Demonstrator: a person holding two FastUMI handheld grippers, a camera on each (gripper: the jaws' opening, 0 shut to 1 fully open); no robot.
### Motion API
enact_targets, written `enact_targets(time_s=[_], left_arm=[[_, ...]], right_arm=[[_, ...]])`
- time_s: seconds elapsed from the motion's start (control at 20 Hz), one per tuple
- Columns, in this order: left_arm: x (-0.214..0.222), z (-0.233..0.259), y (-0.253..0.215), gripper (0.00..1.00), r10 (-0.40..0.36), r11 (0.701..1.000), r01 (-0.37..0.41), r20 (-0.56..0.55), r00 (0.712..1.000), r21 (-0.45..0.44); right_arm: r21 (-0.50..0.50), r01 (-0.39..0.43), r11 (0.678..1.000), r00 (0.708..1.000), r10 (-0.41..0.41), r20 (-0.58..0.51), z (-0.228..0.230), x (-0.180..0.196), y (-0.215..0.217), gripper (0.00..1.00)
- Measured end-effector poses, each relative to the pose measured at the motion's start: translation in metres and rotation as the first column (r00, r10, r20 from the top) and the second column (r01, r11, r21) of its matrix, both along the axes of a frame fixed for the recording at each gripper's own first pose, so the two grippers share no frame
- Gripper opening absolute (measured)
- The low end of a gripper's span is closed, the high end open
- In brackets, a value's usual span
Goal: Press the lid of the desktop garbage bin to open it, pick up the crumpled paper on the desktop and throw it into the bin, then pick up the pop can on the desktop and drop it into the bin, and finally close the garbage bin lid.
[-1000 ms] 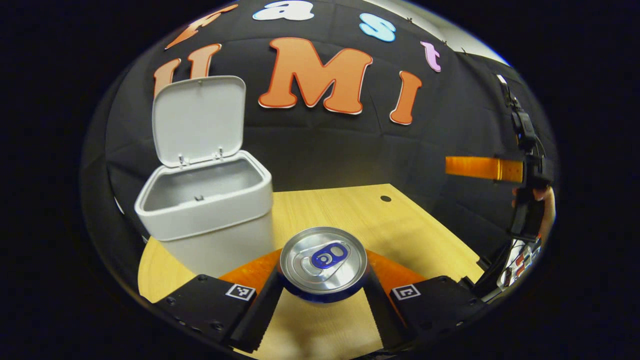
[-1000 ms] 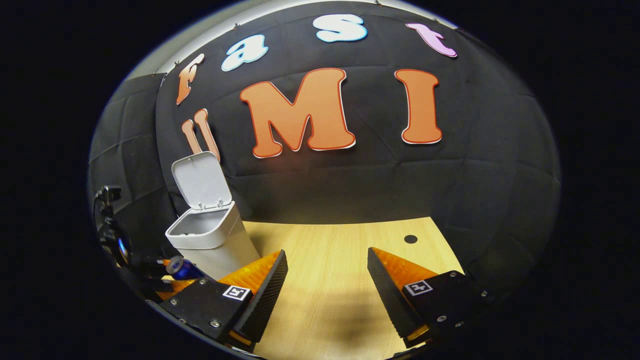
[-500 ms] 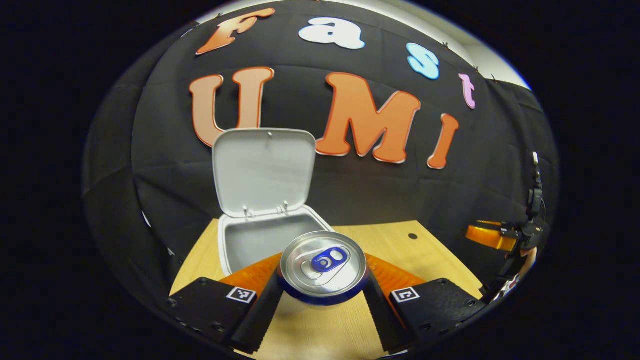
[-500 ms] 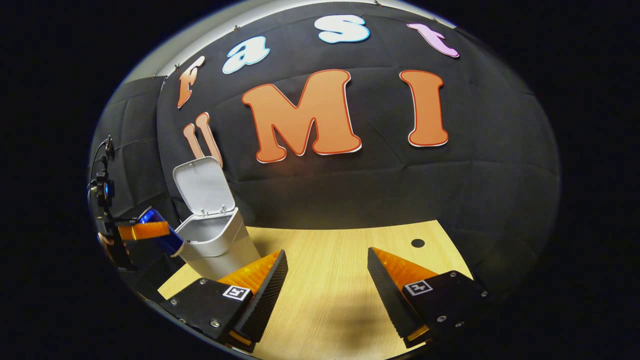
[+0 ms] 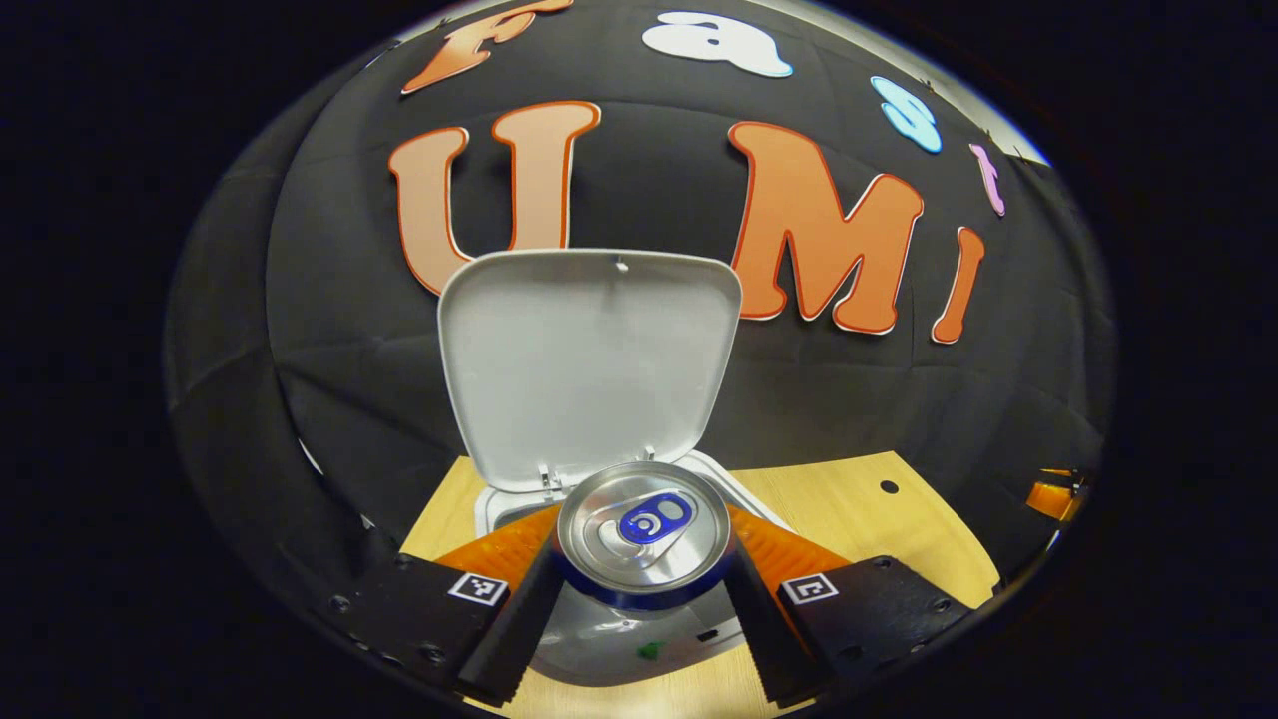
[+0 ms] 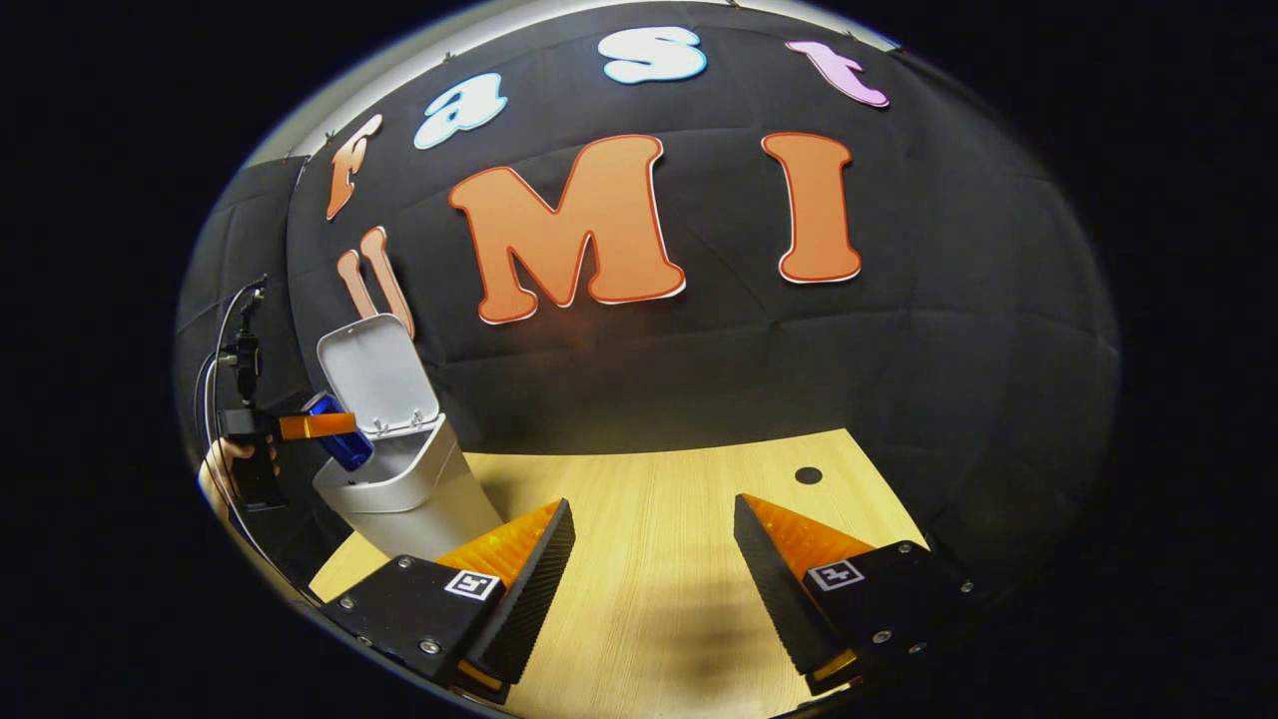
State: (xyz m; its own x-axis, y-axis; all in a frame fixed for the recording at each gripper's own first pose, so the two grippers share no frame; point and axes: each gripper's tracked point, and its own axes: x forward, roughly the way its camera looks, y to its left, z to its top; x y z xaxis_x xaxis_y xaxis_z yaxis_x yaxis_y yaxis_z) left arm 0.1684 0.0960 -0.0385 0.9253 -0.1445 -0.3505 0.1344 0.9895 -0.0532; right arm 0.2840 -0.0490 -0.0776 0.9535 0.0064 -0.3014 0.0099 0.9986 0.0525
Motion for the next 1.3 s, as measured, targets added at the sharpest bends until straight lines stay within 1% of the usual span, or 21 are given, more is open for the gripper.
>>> enact_targets(time_s=[0.1, 0.25, 0.5, 0.75, 0.85, 0.95, 1.15, 1.3], left_arm=[[0.005, -0.004, 0.003, 0.85, 0.011, 1.000, -0.011, -0.008, 1.000, -0.003], [0.003, -0.004, 0.004, 0.98, 0.004, 1.000, -0.004, -0.003, 1.000, 0.001], [0.001, 0.000, 0.007, 0.96, 0.002, 1.000, -0.002, 0.014, 1.000, 0.020], [-0.008, 0.008, 0.017, 0.96, 0.018, 0.999, -0.019, 0.031, 0.999, 0.037], [-0.012, 0.017, 0.022, 0.96, 0.024, 0.998, -0.026, 0.046, 0.999, 0.056], [-0.022, 0.029, 0.030, 0.95, 0.036, 0.996, -0.041, 0.062, 0.997, 0.074], [-0.033, 0.071, 0.035, 0.95, 0.028, 0.999, -0.031, 0.105, 0.994, 0.029], [-0.033, 0.101, 0.045, 0.95, 0.038, 0.999, -0.041, 0.117, 0.992, 0.021]], right_arm=[[0.006, 0.011, 1.000, 1.000, -0.011, -0.009, -0.003, -0.001, -0.003, 0.96], [0.000, 0.024, 1.000, 1.000, -0.024, -0.021, -0.006, 0.000, -0.005, 0.96], [0.005, 0.010, 1.000, 0.999, -0.010, -0.033, -0.010, 0.005, 0.003, 0.96], [0.001, -0.013, 1.000, 0.999, 0.013, -0.045, -0.012, 0.009, 0.012, 0.96], [0.002, -0.022, 1.000, 0.998, 0.022, -0.052, -0.013, 0.010, 0.015, 0.96], [0.007, -0.032, 0.999, 0.998, 0.033, -0.056, -0.015, 0.011, 0.019, 0.96], [0.017, -0.058, 0.998, 0.997, 0.059, -0.054, -0.013, 0.016, 0.031, 0.96], [0.019, -0.077, 0.997, 0.996, 0.078, -0.051, -0.013, 0.017, 0.037, 0.96]])
